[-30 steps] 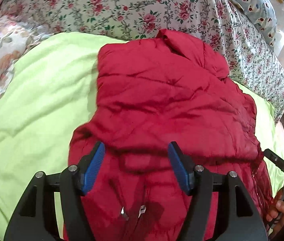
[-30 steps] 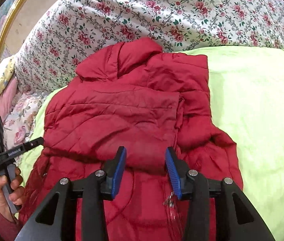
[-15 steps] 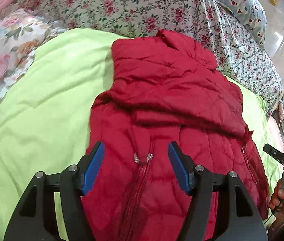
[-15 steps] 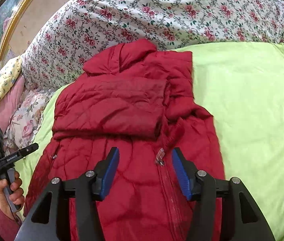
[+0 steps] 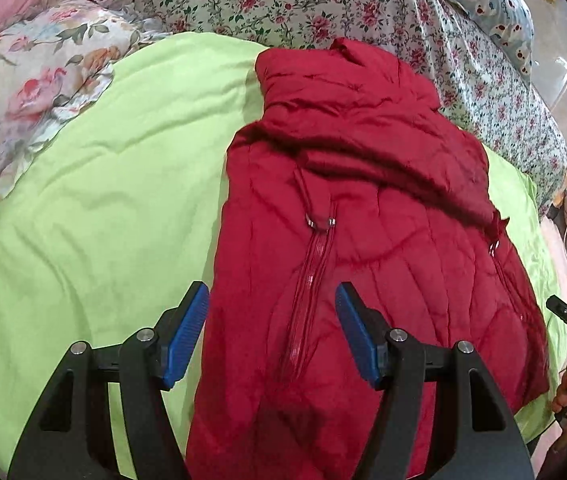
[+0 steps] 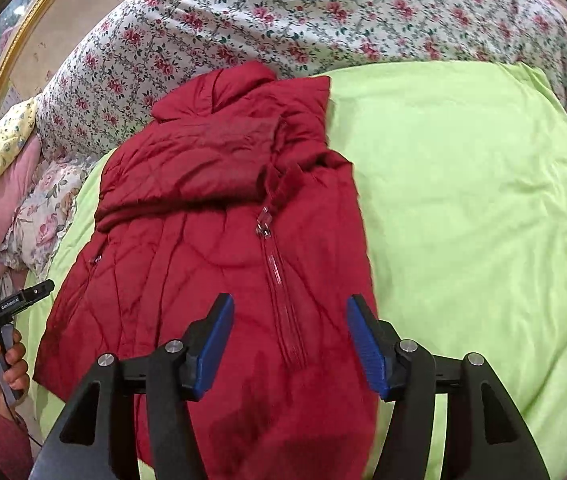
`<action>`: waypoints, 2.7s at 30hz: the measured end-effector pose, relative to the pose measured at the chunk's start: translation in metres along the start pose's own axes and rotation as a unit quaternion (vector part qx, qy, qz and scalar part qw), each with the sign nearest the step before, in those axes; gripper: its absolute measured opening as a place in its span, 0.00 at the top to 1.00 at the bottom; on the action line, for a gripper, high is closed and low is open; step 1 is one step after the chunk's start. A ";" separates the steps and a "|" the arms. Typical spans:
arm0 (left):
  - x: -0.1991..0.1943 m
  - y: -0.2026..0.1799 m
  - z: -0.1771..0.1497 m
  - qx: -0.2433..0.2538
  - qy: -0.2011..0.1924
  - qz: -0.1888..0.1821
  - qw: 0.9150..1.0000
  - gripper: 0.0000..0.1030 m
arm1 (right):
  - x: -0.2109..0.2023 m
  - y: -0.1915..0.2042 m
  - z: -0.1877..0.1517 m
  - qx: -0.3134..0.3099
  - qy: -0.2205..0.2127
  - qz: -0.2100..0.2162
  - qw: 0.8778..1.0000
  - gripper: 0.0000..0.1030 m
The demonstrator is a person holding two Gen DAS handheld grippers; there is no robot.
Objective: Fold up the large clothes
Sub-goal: 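Grasp the coat hem with both tools, then lift the hem with both tools and fold it toward the collar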
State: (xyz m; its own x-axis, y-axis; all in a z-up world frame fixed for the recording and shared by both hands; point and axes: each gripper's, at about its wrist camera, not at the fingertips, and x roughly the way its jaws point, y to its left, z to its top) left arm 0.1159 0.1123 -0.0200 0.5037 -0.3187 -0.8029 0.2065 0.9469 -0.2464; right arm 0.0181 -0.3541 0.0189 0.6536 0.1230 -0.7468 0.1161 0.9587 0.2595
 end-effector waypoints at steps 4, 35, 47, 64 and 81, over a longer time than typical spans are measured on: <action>-0.007 0.001 -0.014 0.000 0.005 -0.002 1.000 0.37 | -0.010 -0.008 -0.013 0.010 0.001 -0.008 1.000 0.41; -0.002 0.025 -0.080 -0.022 0.069 -0.023 0.997 0.29 | -0.005 -0.017 -0.070 0.040 0.058 -0.008 0.998 0.34; -0.002 0.007 -0.095 0.019 0.084 -0.057 0.995 0.37 | 0.000 -0.015 -0.077 0.038 0.064 0.011 0.997 0.52; -0.057 -0.001 -0.099 0.054 0.035 -0.079 0.995 0.85 | -0.052 -0.013 -0.087 0.046 0.012 0.131 0.990 0.77; -0.104 -0.002 -0.066 0.057 -0.033 -0.104 0.992 0.86 | -0.094 0.007 -0.076 0.018 -0.048 0.178 0.983 0.78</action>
State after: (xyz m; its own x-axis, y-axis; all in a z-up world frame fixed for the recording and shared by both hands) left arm 0.0077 0.1462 0.0280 0.4935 -0.5129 -0.7025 0.4035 0.8505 -0.3375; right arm -0.0991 -0.3390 0.0442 0.7254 0.4229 -0.5431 -0.1084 0.8493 0.5167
